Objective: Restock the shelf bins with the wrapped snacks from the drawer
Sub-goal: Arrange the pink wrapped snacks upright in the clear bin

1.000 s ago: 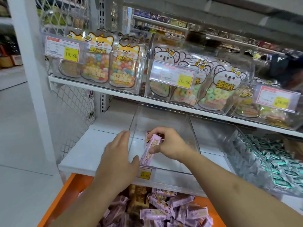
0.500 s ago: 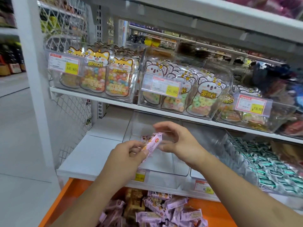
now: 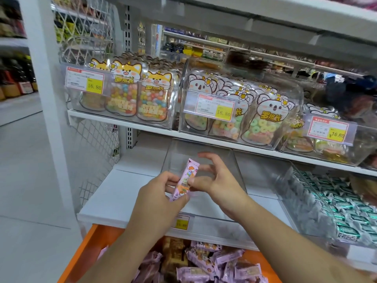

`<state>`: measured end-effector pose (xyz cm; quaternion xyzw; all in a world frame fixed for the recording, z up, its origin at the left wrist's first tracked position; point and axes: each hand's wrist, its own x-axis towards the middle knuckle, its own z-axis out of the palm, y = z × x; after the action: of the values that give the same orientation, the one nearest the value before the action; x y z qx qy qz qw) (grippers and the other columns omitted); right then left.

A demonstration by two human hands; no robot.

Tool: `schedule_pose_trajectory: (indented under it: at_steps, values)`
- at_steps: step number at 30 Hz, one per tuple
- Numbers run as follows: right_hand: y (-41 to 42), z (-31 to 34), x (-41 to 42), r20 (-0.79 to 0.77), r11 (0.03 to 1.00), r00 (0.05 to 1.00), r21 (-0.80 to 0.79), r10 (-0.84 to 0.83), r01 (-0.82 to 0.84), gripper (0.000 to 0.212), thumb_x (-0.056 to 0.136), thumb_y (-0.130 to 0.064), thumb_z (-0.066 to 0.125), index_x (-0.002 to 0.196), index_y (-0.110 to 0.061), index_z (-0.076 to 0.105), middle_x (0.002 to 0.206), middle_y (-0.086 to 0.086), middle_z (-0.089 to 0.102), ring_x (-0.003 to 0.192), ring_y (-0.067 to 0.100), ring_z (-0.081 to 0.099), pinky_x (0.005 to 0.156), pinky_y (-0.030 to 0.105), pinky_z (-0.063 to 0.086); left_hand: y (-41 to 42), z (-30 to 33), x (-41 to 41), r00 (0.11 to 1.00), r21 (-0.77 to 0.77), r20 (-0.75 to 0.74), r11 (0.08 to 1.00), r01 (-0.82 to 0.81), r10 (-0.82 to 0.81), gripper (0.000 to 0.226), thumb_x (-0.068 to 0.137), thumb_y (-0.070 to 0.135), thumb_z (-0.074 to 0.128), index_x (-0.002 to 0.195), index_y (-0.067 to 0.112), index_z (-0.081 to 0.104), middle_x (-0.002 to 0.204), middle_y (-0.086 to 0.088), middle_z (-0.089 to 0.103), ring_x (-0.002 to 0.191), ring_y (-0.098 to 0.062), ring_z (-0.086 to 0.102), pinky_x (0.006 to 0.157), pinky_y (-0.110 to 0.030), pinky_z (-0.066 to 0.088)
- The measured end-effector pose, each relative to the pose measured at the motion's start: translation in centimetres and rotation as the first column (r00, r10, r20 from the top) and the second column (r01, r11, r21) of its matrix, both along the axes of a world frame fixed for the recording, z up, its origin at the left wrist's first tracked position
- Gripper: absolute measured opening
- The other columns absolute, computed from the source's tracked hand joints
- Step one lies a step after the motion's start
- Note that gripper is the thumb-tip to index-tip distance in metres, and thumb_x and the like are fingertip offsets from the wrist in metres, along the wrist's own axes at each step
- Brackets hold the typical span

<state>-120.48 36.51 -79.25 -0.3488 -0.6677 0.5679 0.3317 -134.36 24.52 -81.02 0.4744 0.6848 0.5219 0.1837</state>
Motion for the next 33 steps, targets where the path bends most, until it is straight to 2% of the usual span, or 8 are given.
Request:
schedule_pose_trajectory:
  at_steps: [2, 6, 12, 16, 19, 24, 28, 33]
  values:
    - [0.1, -0.4, -0.5, 0.037, 1.0, 0.999, 0.015, 0.008, -0.009, 0.059, 0.084, 0.011, 0.078, 0.13, -0.021, 0.06, 0.112, 0.014, 0.07, 0.087, 0.027, 0.075, 0.075, 0.025, 0.059, 0.2, -0.7, -0.5, 0.992, -0.057, -0.13, 0.998, -0.004, -0.004, 0.033, 0.081, 0.043, 0.084, 0.106, 0.042, 0.063, 0.104, 0.025, 0.067, 0.092, 0.009, 0.06, 0.066, -0.011, 0.048]
    - [2.0, -1.8, -2.3, 0.133, 0.997, 0.989, 0.033, -0.068, 0.065, 0.053, 0.083, 0.016, 0.076, 0.126, -0.012, 0.062, 0.088, 0.001, 0.07, 0.068, 0.011, 0.072, 0.062, 0.019, 0.054, 0.6, -2.5, -2.1, 0.911, -0.134, -0.413, 0.99, -0.05, -0.01, 0.063, 0.094, 0.048, 0.069, 0.15, 0.035, 0.044, 0.156, 0.017, 0.038, 0.142, -0.006, 0.03, 0.11, -0.028, 0.037]
    - [7.1, -5.3, -6.6, 0.356, 0.98, 0.931, 0.2, -0.074, 0.002, 0.05, 0.085, 0.009, 0.076, 0.126, -0.016, 0.064, 0.089, 0.0, 0.066, 0.058, 0.006, 0.064, 0.052, 0.022, 0.052, 0.4, -5.1, -3.9, 0.923, -0.251, -0.364, 0.967, 0.032, -0.125, 0.085, 0.101, 0.05, 0.058, 0.165, 0.042, 0.003, 0.17, 0.027, 0.002, 0.155, 0.0, 0.008, 0.124, -0.028, 0.021]
    - [10.4, -8.3, -8.9, 0.548, 0.888, 0.826, 0.434, -0.128, -0.151, 0.045, 0.092, -0.009, 0.07, 0.133, -0.026, 0.065, 0.103, -0.001, 0.067, 0.09, 0.014, 0.063, 0.083, 0.029, 0.054, 0.6, -5.2, -3.7, 0.931, -0.219, -0.344, 0.975, 0.045, -0.12, 0.083, 0.103, 0.048, 0.055, 0.163, 0.046, -0.003, 0.163, 0.037, -0.002, 0.153, 0.005, 0.005, 0.116, -0.016, 0.013]
    - [12.0, -10.4, -9.2, 0.717, 0.772, 0.645, 0.558, -0.266, -0.302, 0.049, 0.097, -0.033, 0.065, 0.145, -0.033, 0.057, 0.128, 0.002, 0.063, 0.124, 0.031, 0.048, 0.11, 0.038, 0.039, 0.7, -5.4, -3.6, 0.934, -0.196, -0.338, 0.979, 0.047, -0.113, 0.08, 0.104, 0.046, 0.054, 0.162, 0.047, -0.001, 0.165, 0.036, -0.001, 0.152, 0.006, 0.006, 0.111, -0.012, 0.013]
    - [11.5, -11.0, -7.3, 0.685, 0.785, 0.71, 0.527, -0.165, -0.325, 0.055, 0.089, -0.05, 0.069, 0.142, -0.039, 0.059, 0.133, 0.0, 0.061, 0.128, 0.025, 0.049, 0.111, 0.04, 0.039, 0.6, -5.7, -3.5, 0.936, -0.185, -0.332, 0.981, 0.059, -0.119, 0.079, 0.104, 0.047, 0.052, 0.162, 0.046, 0.0, 0.168, 0.032, -0.002, 0.154, 0.002, 0.01, 0.112, -0.016, 0.02]
    - [10.9, -10.5, -5.0, 0.846, 0.744, 0.519, 0.422, -0.119, -0.517, 0.076, 0.084, -0.074, 0.065, 0.152, -0.052, 0.041, 0.164, -0.002, 0.031, 0.152, 0.025, 0.019, 0.123, 0.048, 0.02, 0.6, -5.8, -3.4, 0.941, -0.197, -0.314, 0.978, 0.064, -0.125, 0.079, 0.104, 0.048, 0.052, 0.161, 0.049, -0.002, 0.167, 0.034, -0.004, 0.154, 0.002, 0.013, 0.113, -0.018, 0.024]
    - [11.1, -10.8, -5.0, 0.898, 0.778, 0.427, 0.344, -0.108, -0.525, 0.082, 0.09, -0.075, 0.056, 0.159, -0.06, 0.014, 0.174, -0.003, 0.001, 0.16, 0.03, -0.004, 0.129, 0.052, 0.006, 0.5, -5.9, -3.3, 0.939, -0.204, -0.319, 0.977, 0.064, -0.129, 0.079, 0.104, 0.047, 0.052, 0.161, 0.049, -0.003, 0.167, 0.034, -0.006, 0.155, 0.0, 0.014, 0.117, -0.022, 0.025]
